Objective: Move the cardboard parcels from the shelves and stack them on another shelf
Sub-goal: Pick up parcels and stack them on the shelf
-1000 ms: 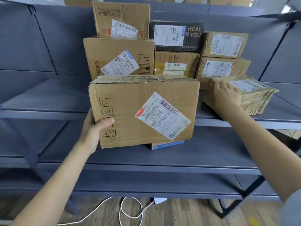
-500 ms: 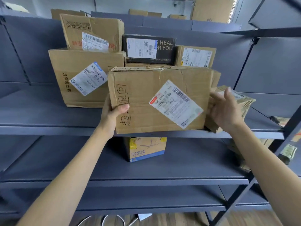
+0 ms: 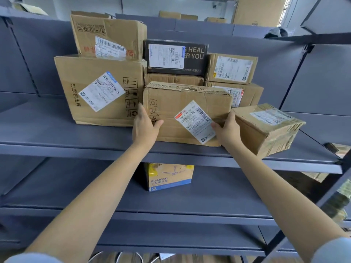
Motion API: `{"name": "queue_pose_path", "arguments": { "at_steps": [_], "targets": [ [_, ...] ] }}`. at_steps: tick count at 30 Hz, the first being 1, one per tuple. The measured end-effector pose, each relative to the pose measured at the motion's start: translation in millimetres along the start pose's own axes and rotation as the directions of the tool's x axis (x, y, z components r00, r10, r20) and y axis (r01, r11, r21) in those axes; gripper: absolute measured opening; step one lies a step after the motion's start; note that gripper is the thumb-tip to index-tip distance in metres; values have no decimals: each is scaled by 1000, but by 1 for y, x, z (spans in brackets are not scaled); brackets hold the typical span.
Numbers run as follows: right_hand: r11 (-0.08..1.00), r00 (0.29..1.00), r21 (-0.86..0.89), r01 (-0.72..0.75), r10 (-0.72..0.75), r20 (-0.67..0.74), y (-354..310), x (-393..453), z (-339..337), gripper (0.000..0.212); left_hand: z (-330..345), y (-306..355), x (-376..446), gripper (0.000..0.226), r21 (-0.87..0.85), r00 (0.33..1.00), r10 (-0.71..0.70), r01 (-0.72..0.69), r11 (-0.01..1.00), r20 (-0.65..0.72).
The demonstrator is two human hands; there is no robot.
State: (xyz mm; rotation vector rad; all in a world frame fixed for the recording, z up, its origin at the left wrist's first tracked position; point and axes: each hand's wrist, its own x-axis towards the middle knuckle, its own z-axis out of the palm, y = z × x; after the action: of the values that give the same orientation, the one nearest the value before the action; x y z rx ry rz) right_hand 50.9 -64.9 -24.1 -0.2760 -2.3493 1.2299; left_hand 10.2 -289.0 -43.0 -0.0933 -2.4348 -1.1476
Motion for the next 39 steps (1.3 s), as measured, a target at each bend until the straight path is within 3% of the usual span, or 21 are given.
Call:
{"name": "queue_pose_path", "arguments": {
  "at_steps": [2,4,7,9,15,26,30,32,34,36,39],
  "targets": [
    [1000,1000,17,-10,10,-15,0,7,6,27,5,0,1,92,277,980,195,-175,945,-46],
    [999,999,25,-30,31,-13,0,15,10,26,13,-3,3,91,513,940,340,-292,807,0],
    [998,998,22,-57,57,7,0,26,16,34,22,-7,7,85,676,925,364,-339,654,112],
    [999,999,0,-52,52,13,-3,31,19,38,25,-11,12,79,709,928,336,-344,615,160],
    [997,997,-13,-76,76,11,-7,44,28,38,24,-17,29,71,689,914,324,-400,604,246],
    [994,994,-5,-114,114,-1,-14,49,36,41,23,-16,46,84,667,909,243,-413,620,338],
    [989,996,-124,-85,88,20,-23,30,28,68,30,-11,35,84,571,894,367,-447,689,257],
    [977,999,-210,40,-40,3,-27,18,19,75,38,-2,29,84,505,835,498,-542,672,233],
    [919,967,-342,199,-240,-82,-29,8,2,66,51,10,24,84,457,755,617,-639,619,222],
    [818,937,-540,199,-321,-141,-22,7,-20,57,65,24,21,76,392,697,691,-700,597,192],
    [566,999,-824,3,-31,-17,-7,2,-58,56,83,44,14,52,269,609,779,-783,562,146]
  ]
}}
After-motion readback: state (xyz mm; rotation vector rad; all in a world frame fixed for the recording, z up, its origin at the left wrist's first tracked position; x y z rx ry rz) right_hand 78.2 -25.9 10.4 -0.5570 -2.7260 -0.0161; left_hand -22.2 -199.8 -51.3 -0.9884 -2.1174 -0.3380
